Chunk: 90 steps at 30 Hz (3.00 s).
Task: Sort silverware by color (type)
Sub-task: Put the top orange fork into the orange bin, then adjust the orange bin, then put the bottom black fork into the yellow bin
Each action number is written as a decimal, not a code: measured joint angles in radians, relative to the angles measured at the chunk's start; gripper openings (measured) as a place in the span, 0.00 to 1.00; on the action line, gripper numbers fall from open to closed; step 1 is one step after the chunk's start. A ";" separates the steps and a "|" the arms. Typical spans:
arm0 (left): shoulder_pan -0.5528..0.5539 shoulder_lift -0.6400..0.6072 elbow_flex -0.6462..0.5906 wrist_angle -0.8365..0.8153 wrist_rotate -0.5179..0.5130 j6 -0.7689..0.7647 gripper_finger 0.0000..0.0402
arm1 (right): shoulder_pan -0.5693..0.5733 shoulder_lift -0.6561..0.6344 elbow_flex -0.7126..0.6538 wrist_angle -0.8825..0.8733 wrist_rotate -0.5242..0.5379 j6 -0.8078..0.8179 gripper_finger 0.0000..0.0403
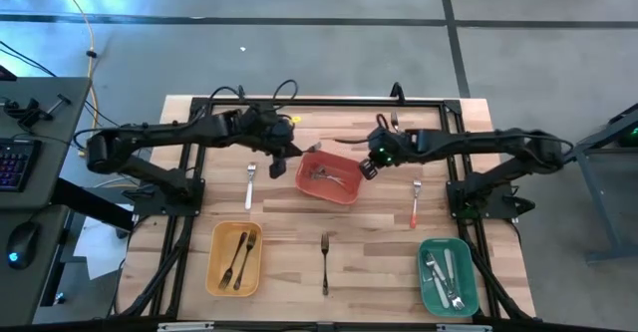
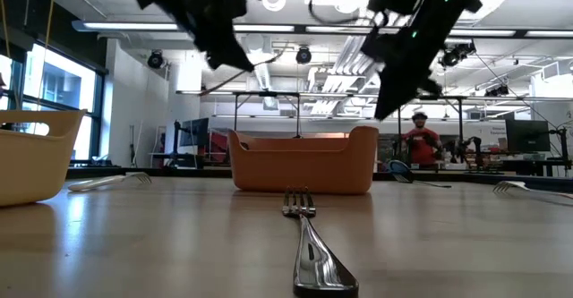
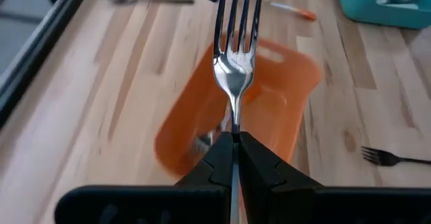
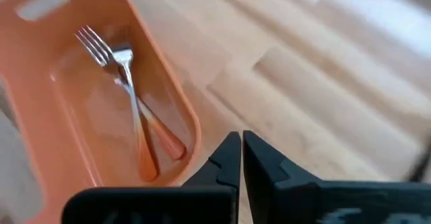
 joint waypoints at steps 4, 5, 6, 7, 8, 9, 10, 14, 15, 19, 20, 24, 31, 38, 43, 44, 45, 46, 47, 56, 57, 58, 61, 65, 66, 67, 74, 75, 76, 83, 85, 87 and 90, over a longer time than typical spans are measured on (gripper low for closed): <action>-0.024 0.096 0.099 -0.009 0.003 0.058 0.00 | -0.001 -0.124 0.018 -0.124 0.057 -0.012 0.00; -0.029 0.122 0.123 -0.014 0.003 0.074 0.00 | -0.001 -0.160 0.018 -0.155 0.068 -0.012 0.00; -0.035 0.148 0.145 -0.026 0.003 0.090 0.00 | -0.001 -0.194 0.018 -0.187 0.079 -0.012 0.00; -0.044 0.173 0.168 -0.031 0.003 0.105 0.00 | -0.001 -0.227 0.018 -0.216 0.088 -0.013 0.00; -0.051 0.198 0.189 -0.032 0.003 0.119 0.00 | -0.001 -0.258 0.018 -0.240 0.092 -0.012 0.00; -0.059 0.223 0.210 -0.041 0.003 0.132 0.00 | -0.001 -0.287 0.018 -0.260 0.097 -0.012 0.00; -0.068 0.245 0.230 -0.045 0.004 0.145 0.00 | -0.001 -0.312 0.018 -0.276 0.097 -0.012 0.00; -0.095 0.333 0.299 -0.049 0.010 0.172 0.00 | 0.000 -0.387 0.018 -0.296 0.099 -0.003 0.00; -0.099 0.354 0.311 -0.051 0.020 0.171 0.00 | 0.000 -0.397 0.018 -0.296 0.099 -0.002 0.00; -0.111 0.428 0.337 -0.053 0.051 0.172 0.00 | 0.000 -0.405 0.018 -0.303 0.091 -0.001 0.00; -0.114 0.446 0.342 -0.052 0.051 0.172 0.00 | 0.000 -0.402 0.018 -0.305 0.089 -0.002 0.00; -0.117 0.501 0.343 -0.053 0.051 0.172 0.00 | 0.000 -0.393 0.018 -0.308 0.088 -0.004 0.00; -0.117 0.578 0.343 -0.060 0.049 0.129 0.00 | 0.000 -0.378 0.017 -0.310 0.066 0.000 0.00; -0.113 0.554 0.343 -0.113 0.049 0.106 0.11 | 0.046 -0.287 0.017 -0.271 0.005 0.000 0.00; -0.075 0.456 0.342 -0.142 0.071 0.119 0.13 | 0.127 -0.203 0.017 -0.151 -0.044 0.008 0.00; -0.061 0.430 0.335 -0.136 0.098 0.118 0.11 | 0.148 -0.184 0.017 -0.128 -0.054 0.016 0.00; -0.044 0.402 0.322 -0.123 0.132 0.113 0.10 | 0.171 -0.166 0.017 -0.102 -0.067 0.020 0.00; -0.028 0.377 0.308 -0.103 0.168 0.101 0.07 | 0.198 -0.149 0.017 -0.080 -0.079 0.023 0.00; -0.010 0.351 0.294 -0.077 0.200 0.088 0.05 | 0.226 -0.132 0.017 -0.056 -0.091 0.023 0.00; 0.102 0.123 0.064 0.131 0.288 -0.021 0.00 | 0.472 0.045 0.017 0.189 -0.108 0.015 0.00; 0.107 0.103 0.032 0.160 0.289 -0.038 0.00 | 0.486 0.067 0.017 0.204 -0.097 0.016 0.00; 0.109 0.087 0.000 0.207 0.289 -0.061 0.00 | 0.497 0.089 0.017 0.207 -0.083 0.022 0.00; 0.115 0.039 -0.094 0.322 0.287 -0.136 0.00 | 0.504 0.146 0.016 0.245 -0.053 0.042 0.00; 0.116 0.001 -0.194 0.439 0.278 -0.228 0.00 | 0.502 0.182 0.016 0.267 -0.011 0.051 0.00; 0.115 -0.004 -0.213 0.466 0.269 -0.245 0.00 | 0.498 0.186 0.016 0.266 0.000 0.053 0.00; 0.115 -0.012 -0.231 0.471 0.259 -0.256 0.00 | 0.494 0.189 0.016 0.269 0.012 0.061 0.00; 0.115 -0.063 -0.298 0.463 0.228 -0.276 0.00 | 0.434 0.191 0.016 0.192 0.073 0.131 0.00; 0.115 -0.072 -0.303 0.464 0.228 -0.276 0.00 | 0.424 0.191 0.016 0.188 0.077 0.140 0.00; 0.115 -0.079 -0.307 0.467 0.228 -0.276 0.00 | 0.415 0.191 0.016 0.183 0.077 0.148 0.00; 0.115 -0.138 -0.340 0.459 0.226 -0.286 0.00 | 0.385 0.175 0.016 0.106 0.092 0.156 0.00; 0.115 -0.160 -0.349 0.440 0.225 -0.292 0.00 | 0.385 0.150 0.016 0.055 0.101 0.173 0.00; 0.115 -0.186 -0.358 0.424 0.225 -0.292 0.00 | 0.385 0.114 0.016 0.050 0.081 0.205 0.00; 0.115 -0.228 -0.360 0.364 0.225 -0.269 0.00 | 0.408 0.087 0.045 0.059 -0.011 0.274 0.00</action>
